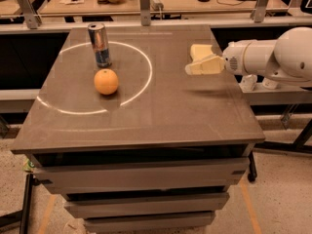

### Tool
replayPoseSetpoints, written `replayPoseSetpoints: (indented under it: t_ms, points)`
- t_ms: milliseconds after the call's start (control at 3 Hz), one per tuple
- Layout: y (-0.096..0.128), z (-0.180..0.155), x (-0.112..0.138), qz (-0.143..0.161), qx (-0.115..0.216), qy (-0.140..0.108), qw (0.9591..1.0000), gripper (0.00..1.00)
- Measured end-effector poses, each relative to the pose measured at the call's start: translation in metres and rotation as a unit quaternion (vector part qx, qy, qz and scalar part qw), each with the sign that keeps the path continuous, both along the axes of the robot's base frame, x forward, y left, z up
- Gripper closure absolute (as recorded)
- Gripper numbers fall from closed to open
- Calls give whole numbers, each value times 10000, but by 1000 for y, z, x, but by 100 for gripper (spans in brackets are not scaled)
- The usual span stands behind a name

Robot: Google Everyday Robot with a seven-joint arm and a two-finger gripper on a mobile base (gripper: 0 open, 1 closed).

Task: Move sponge near orange

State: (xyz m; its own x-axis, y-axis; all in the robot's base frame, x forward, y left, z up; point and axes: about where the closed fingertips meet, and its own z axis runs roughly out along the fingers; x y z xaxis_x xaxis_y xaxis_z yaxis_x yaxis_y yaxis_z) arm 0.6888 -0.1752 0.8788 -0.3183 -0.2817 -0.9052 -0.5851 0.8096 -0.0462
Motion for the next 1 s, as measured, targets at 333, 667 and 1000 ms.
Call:
replayPoseSetpoints:
  t_ms: [333,667,1000]
  points:
    - [-3,-10,14,-10,37,-24,10000,0]
    - [-8,-19,28,-63,97,-17,9999,0]
    - [-9,-28,37,-41,112,22,9999,0]
